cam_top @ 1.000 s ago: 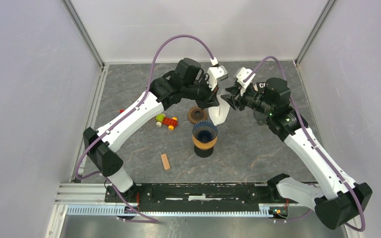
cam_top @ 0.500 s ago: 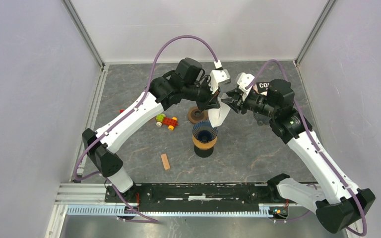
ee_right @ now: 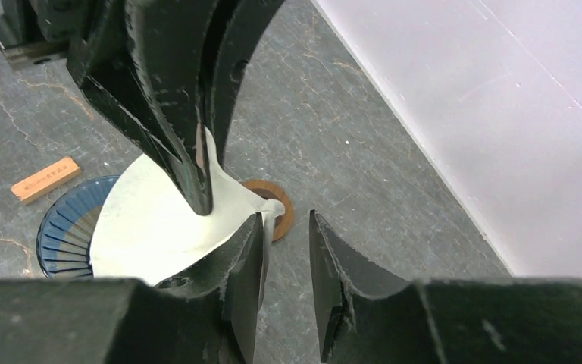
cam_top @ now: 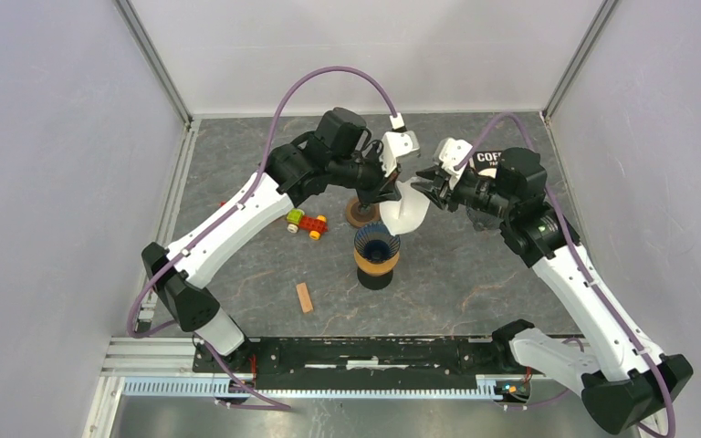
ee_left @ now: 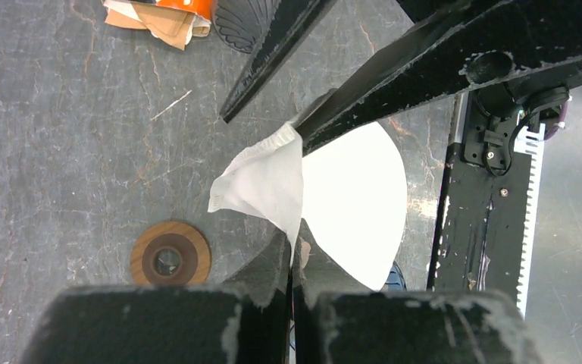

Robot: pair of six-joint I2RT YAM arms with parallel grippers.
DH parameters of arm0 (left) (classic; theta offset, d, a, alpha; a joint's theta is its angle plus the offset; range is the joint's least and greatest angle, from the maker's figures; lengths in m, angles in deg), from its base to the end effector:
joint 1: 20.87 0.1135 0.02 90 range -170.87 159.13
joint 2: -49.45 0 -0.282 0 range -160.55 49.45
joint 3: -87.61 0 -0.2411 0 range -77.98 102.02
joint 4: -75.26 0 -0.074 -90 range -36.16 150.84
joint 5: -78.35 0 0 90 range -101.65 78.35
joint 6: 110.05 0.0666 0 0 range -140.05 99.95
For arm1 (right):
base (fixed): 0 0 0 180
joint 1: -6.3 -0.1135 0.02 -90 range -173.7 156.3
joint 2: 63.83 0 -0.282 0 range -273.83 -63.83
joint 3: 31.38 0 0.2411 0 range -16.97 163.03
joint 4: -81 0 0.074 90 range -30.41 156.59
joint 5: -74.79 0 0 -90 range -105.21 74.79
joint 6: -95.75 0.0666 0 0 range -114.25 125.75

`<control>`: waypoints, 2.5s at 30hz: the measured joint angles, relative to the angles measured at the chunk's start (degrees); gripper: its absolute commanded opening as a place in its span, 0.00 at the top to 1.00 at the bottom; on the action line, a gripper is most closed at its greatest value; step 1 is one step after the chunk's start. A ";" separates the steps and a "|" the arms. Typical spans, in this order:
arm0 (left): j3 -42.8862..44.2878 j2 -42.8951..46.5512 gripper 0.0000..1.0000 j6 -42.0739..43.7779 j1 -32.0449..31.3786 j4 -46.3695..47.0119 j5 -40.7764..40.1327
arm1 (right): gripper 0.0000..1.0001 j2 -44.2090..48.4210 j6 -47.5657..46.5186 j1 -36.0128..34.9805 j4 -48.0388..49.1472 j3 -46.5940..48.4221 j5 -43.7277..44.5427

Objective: Place the coffee filter in the dripper
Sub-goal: Pick up the coffee filter from the coffee filter holder.

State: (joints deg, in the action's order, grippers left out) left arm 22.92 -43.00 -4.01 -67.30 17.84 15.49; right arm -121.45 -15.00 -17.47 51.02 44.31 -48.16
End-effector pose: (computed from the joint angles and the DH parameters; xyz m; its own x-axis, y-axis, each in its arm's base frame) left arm 0.2288 -0.2846 0.4133 -0.1261 0.4893 -0.8630 0.9765 0.2143 -0.0211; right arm 0.1916 0.1240 0.3996 0.1158 -0.2739 -0.9548 -0.8387 0.4881 -0.2417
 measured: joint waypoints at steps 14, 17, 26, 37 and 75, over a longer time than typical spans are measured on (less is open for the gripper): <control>-0.92 1.49 0.98 3.15 -0.31 -1.49 0.04 | 0.58 0.76 -2.91 0.63 -2.56 0.00 -5.95; -0.92 1.49 0.98 3.15 -0.61 -1.49 0.04 | 0.58 0.68 -3.08 0.63 -2.58 0.00 -7.87; -0.94 1.49 0.98 3.19 -1.07 -1.66 0.04 | 0.58 0.48 -3.87 0.63 -3.28 0.39 -9.57; -1.01 1.49 0.98 4.04 -1.22 -2.38 0.04 | 0.55 0.57 -7.67 0.63 -6.40 0.85 -7.19; -1.86 1.42 0.98 6.21 -1.90 -4.26 0.20 | 0.82 0.57 -7.61 0.63 -6.05 1.49 -10.58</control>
State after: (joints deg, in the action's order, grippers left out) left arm 21.06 -41.58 2.19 -69.21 13.58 15.69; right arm -120.88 -22.61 -16.84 44.96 45.79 -58.74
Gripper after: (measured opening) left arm 0.031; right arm 0.240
